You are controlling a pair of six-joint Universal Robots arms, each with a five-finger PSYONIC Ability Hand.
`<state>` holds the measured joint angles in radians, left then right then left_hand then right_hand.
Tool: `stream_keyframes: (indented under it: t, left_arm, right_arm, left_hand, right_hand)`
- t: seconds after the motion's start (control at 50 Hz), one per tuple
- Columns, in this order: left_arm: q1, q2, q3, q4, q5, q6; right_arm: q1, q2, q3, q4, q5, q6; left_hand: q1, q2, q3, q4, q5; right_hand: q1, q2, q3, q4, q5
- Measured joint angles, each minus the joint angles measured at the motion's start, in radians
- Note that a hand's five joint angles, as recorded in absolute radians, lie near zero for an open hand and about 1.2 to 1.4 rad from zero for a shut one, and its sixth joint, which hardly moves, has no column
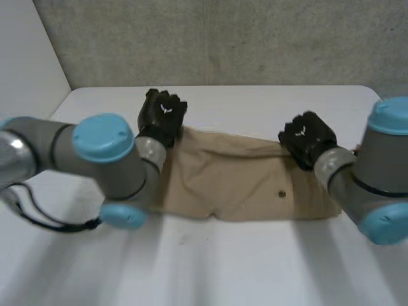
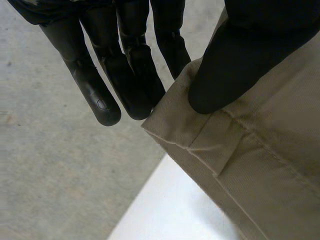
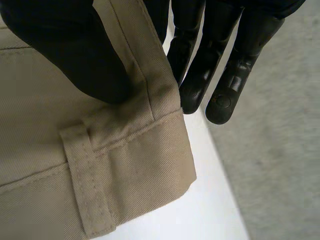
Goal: Fold the shorts.
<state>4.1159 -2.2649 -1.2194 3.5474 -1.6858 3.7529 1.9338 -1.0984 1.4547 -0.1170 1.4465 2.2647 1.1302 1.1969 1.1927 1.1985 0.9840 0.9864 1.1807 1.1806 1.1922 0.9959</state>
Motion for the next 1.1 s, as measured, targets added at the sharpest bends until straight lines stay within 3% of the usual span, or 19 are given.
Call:
stream_keyframes:
  t: [0.16,0.2,0.22,0.26,0.28,0.3,0.32,0.4,0.5,0.58,0.62,0.74,0.9,0.96,1.04,1.1]
  left_arm:
    - [0.040,-0.300,0.395,0.005,-0.011,0.064]
    - [0.045,-0.358,0.468,0.005,-0.012,0.071]
    - [0.047,-0.388,0.506,0.005,-0.013,0.074]
    - [0.047,-0.410,0.533,0.006,-0.013,0.075]
    - [0.048,-0.436,0.565,0.006,-0.014,0.077]
    - [0.048,-0.441,0.572,0.007,-0.015,0.077]
    - [0.047,-0.452,0.584,0.007,-0.017,0.076]
    - [0.040,-0.455,0.582,0.007,-0.026,0.074]
    - [0.018,-0.383,0.490,0.002,-0.067,0.064]
    - [0.004,-0.199,0.273,-0.001,-0.111,0.024]
    - [0.003,-0.170,0.239,-0.002,-0.115,0.015]
    - [0.000,0.156,-0.122,-0.004,-0.122,-0.164]
    - [0.003,0.377,-0.395,-0.020,-0.114,-0.391]
    - [0.015,0.404,-0.476,-0.024,-0.112,-0.448]
    - [0.049,0.394,-0.527,-0.022,-0.112,-0.465]
    - [0.074,0.367,-0.541,-0.018,-0.112,-0.464]
  right_arm:
    - [0.008,0.247,-0.214,-0.143,0.035,-0.024]
    - [0.013,0.312,-0.281,-0.154,0.059,-0.037]
    - [0.016,0.343,-0.316,-0.158,0.074,-0.042]
    - [0.019,0.364,-0.341,-0.161,0.087,-0.045]
    - [0.021,0.387,-0.371,-0.165,0.102,-0.047]
    - [0.023,0.398,-0.387,-0.169,0.112,-0.047]
    - [0.024,0.410,-0.409,-0.177,0.125,-0.046]
    - [0.025,0.398,-0.427,-0.197,0.144,-0.024]
    - [0.021,0.281,-0.384,-0.211,0.149,0.092]
    - [0.006,0.104,-0.291,-0.168,0.141,0.253]
    - [0.002,0.084,-0.281,-0.155,0.140,0.268]
    - [-0.063,-0.085,-0.177,0.144,0.108,0.354]
    - [-0.131,-0.136,-0.004,0.375,-0.001,0.350]
    - [-0.156,-0.138,0.086,0.358,-0.055,0.345]
    - [-0.186,-0.130,0.221,0.200,-0.113,0.346]
    - [-0.199,-0.099,0.319,-0.041,-0.130,0.346]
  left_hand:
    - [0.000,0.000,0.000,0.000,0.000]
    - [0.000,0.000,0.000,0.000,0.000]
    - [-0.174,-0.195,-0.194,-0.175,-0.158]
    - [-0.174,-0.195,-0.194,-0.175,-0.158]
    - [-0.656,-0.602,-0.592,-0.603,-0.579]
    - [-0.656,-0.602,-0.592,-0.603,-0.579]
    - [-0.874,-0.863,-0.851,-0.856,-0.823]
    - [-0.930,-0.989,-0.977,-0.993,-0.935]
    - [-0.929,-0.989,-0.977,-0.993,-0.935]
    - [-0.929,-0.989,-0.977,-0.993,-0.935]
    - [-0.929,-0.989,-0.977,-0.993,-0.935]
    - [-0.929,-0.989,-0.977,-0.993,-0.935]
    - [-0.929,-0.989,-0.977,-0.993,-0.935]
    - [-0.929,-0.989,-0.977,-0.993,-0.935]
    - [-0.929,-0.989,-0.977,-0.993,-0.935]
    - [-0.929,-0.989,-0.977,-0.993,-0.935]
  right_hand:
    - [0.000,0.000,0.000,0.000,0.000]
    - [-0.127,-0.169,-0.150,-0.158,-0.130]
    - [-0.199,-0.243,-0.224,-0.231,-0.196]
    - [-0.492,-0.550,-0.524,-0.528,-0.483]
    - [-0.531,-0.569,-0.564,-0.567,-0.522]
    - [-0.720,-0.841,-0.834,-0.823,-0.784]
    - [-0.776,-0.937,-0.941,-0.939,-0.904]
    - [-0.779,-0.954,-0.963,-0.952,-0.923]
    - [-0.779,-0.954,-0.963,-0.952,-0.923]
    - [-0.779,-0.954,-0.963,-0.952,-0.923]
    - [-0.779,-0.954,-0.963,-0.952,-0.923]
    - [-0.779,-0.954,-0.963,-0.952,-0.923]
    - [-0.775,-0.946,-0.950,-0.949,-0.919]
    - [-0.772,-0.936,-0.932,-0.943,-0.912]
    - [-0.695,-0.848,-0.839,-0.853,-0.834]
    - [-0.604,-0.742,-0.734,-0.751,-0.742]
